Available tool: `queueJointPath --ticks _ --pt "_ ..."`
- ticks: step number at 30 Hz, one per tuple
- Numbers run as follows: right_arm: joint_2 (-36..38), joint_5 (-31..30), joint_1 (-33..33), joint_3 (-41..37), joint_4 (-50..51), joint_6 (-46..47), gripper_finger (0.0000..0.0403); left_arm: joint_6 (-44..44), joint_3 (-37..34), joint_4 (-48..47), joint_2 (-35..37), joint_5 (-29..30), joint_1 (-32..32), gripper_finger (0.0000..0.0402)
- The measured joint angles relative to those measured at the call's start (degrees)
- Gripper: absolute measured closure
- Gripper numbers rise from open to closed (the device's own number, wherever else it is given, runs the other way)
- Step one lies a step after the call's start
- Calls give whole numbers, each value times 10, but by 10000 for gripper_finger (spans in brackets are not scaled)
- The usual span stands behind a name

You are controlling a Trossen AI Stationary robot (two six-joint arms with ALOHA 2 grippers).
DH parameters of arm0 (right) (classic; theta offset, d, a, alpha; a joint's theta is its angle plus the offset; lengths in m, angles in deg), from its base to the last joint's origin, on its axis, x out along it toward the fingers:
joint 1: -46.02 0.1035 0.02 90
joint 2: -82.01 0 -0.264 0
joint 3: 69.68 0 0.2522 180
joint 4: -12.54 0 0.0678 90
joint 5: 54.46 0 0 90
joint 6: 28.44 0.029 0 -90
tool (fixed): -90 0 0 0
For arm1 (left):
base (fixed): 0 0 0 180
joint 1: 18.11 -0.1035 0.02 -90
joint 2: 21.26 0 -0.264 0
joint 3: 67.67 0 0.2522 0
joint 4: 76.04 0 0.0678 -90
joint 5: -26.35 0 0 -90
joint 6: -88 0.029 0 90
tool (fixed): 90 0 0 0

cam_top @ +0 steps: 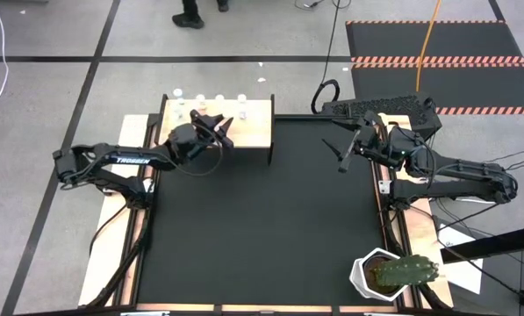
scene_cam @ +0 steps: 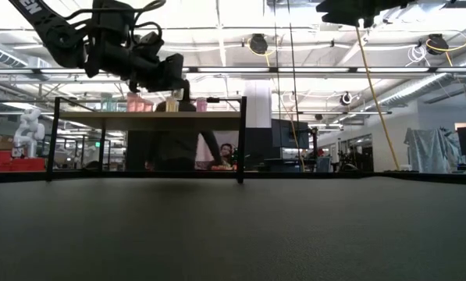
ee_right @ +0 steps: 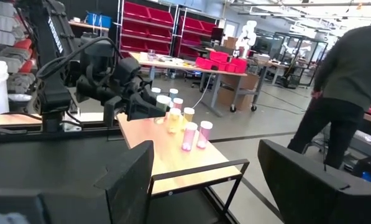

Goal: Pick and place medicine bottles onto shelf by color
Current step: Put the yellow pill bottle on the shelf aligned with the yellow pill bottles

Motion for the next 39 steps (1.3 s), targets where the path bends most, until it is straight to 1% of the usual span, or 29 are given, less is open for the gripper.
queueJointPath --ticks 5,7,11,14,18,22,36,39 --pt "0 0 0 0 2 11 119 0 1 -26 0 48 -4 284" --pt "0 0 0 0 2 16 119 -10 1 -42 1 54 -7 284" --pt "0 0 0 0 2 17 119 -20 -12 -38 1 61 -6 284" --pt "0 0 -4 0 3 18 119 -64 -27 -54 -1 82 -1 284" --pt "0 0 -13 0 3 32 119 -117 -46 -38 -1 93 5 284" --pt "-1 0 -18 0 3 32 119 -113 -71 4 -3 115 11 284" --pt "-3 2 -20 0 3 30 119 -111 -72 18 -5 112 10 284" --pt "-4 2 -20 0 3 29 119 -114 -71 23 -14 97 8 284"
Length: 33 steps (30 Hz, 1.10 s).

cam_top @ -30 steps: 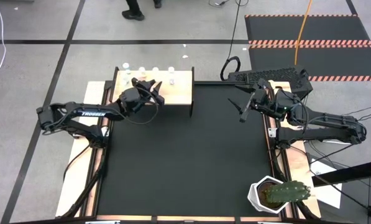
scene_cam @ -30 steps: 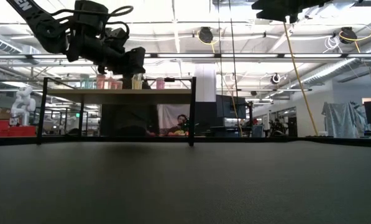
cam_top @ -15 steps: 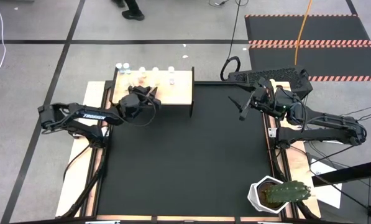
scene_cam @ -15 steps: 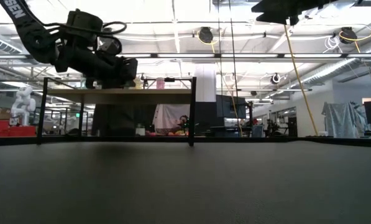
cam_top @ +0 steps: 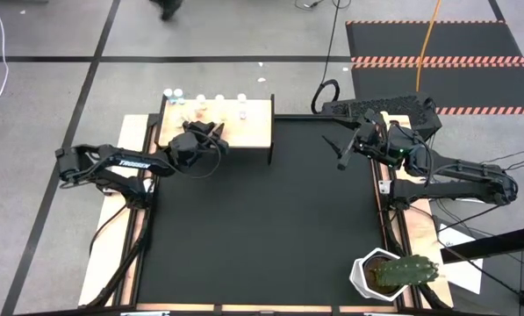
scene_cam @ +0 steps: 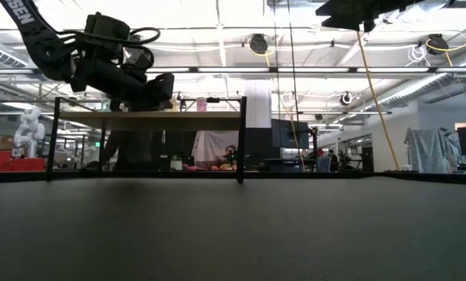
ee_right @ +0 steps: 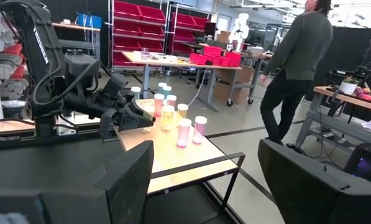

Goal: Pick and place medicine bottles onto shelf by color
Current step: Put the yellow pill bottle on the shelf aligned with the yellow pill bottles, then adjust the pill bottles on the shelf

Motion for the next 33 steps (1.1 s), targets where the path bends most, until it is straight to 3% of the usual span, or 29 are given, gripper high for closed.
queueJointPath --ticks 5,12,21,24,27,33 --pt "-5 0 0 0 0 0 119 -8 2 12 -21 -4 0 267" --pt "-5 0 0 0 -4 1 119 11 0 20 -19 0 0 183" --pt "-5 15 1 0 -5 2 119 89 0 13 86 0 56 116" --pt "-5 17 1 0 -5 14 119 102 13 -47 148 5 94 108" --pt "-5 29 1 0 -5 19 119 102 55 -140 216 51 128 106" --pt "-5 30 1 0 -7 18 119 157 211 -316 288 169 123 106"
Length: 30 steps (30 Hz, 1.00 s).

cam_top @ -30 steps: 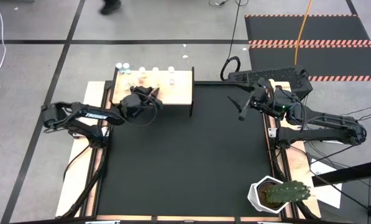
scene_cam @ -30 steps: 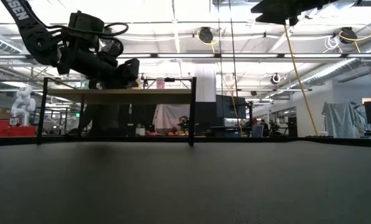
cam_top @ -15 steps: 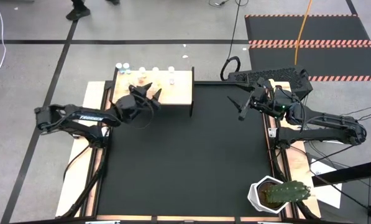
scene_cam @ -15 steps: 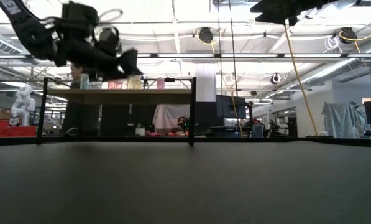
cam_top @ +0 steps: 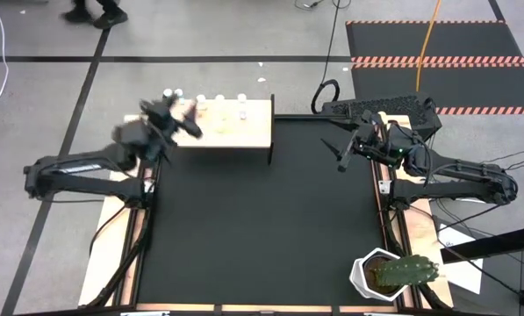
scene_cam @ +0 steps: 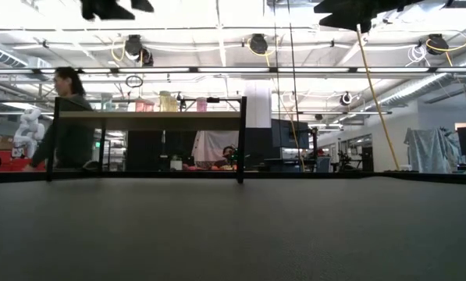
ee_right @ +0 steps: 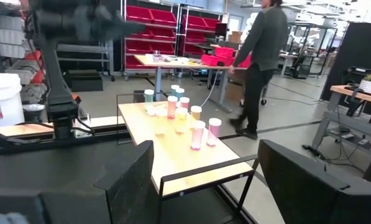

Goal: Pick and place medicine bottles onto shelf by color
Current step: Adjust the pill bottles on the shelf

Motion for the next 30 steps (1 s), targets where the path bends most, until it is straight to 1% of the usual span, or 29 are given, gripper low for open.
queueJointPath --ticks 2,4,5,6,9,10,12,14,17,19,23,27,30 --pt "0 0 0 0 -4 -1 119 13 61 -84 -1 24 -34 106" --pt "-3 0 0 0 -6 -1 119 2 121 -187 -18 25 -85 106" --pt "-5 0 0 0 -5 -1 119 -20 148 -239 -26 17 -114 106" --pt "-7 0 0 0 -5 -1 119 -52 173 -295 -36 -4 -144 106" --pt "-14 0 0 0 -5 9 119 -163 233 -435 -74 -102 -225 106" --pt "-16 0 0 0 -6 15 119 -185 249 -477 -87 -130 -244 106" --pt "-18 0 1 0 -6 27 119 -193 277 -546 -113 -175 -271 106" --pt "-18 0 1 0 -6 40 119 -185 298 -604 -138 -191 -290 106" --pt "-18 0 1 0 -6 48 119 -189 327 -633 -171 -205 -320 106" --pt "-18 0 1 0 -6 48 119 -196 342 -646 -192 -226 -351 106" --pt "-18 0 1 0 -6 53 119 -184 362 -647 -237 -275 -415 106" --pt "-18 0 1 0 -6 74 119 -184 362 -656 -276 -361 -485 111" --pt "-18 0 1 0 -6 91 119 -183 362 -675 -296 -402 -521 135"
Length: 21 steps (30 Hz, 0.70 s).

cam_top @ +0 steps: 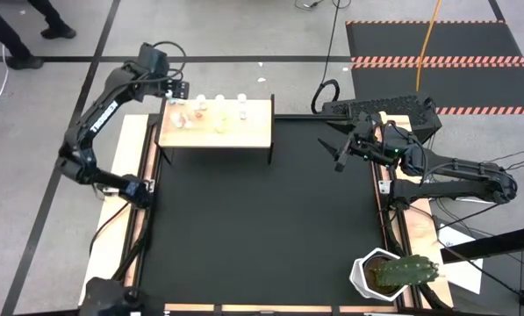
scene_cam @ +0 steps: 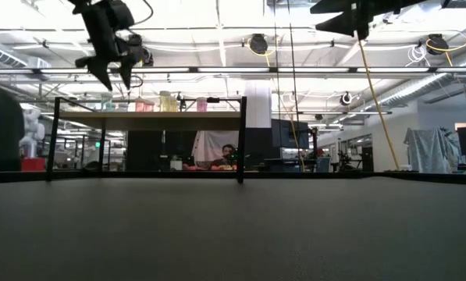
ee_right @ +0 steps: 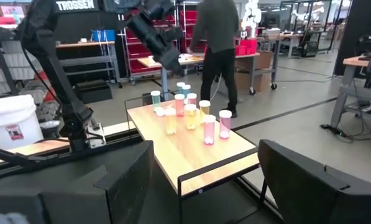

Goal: Pick and place medicine bottles onto shelf by color
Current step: Adjust the pill bottles on the shelf

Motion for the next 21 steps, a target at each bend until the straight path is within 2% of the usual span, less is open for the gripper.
queueJointPath --ticks 7,11,17,21 --pt "0 0 0 0 0 10 119 78 0 -20 -11 -37 -34 191" --pt "0 0 0 0 0 8 119 102 0 -20 -11 -39 -45 187" --pt "0 0 0 0 0 10 119 118 0 -26 -26 -98 -70 166" --pt "0 0 0 0 0 18 119 126 0 -30 -38 -101 -71 170"
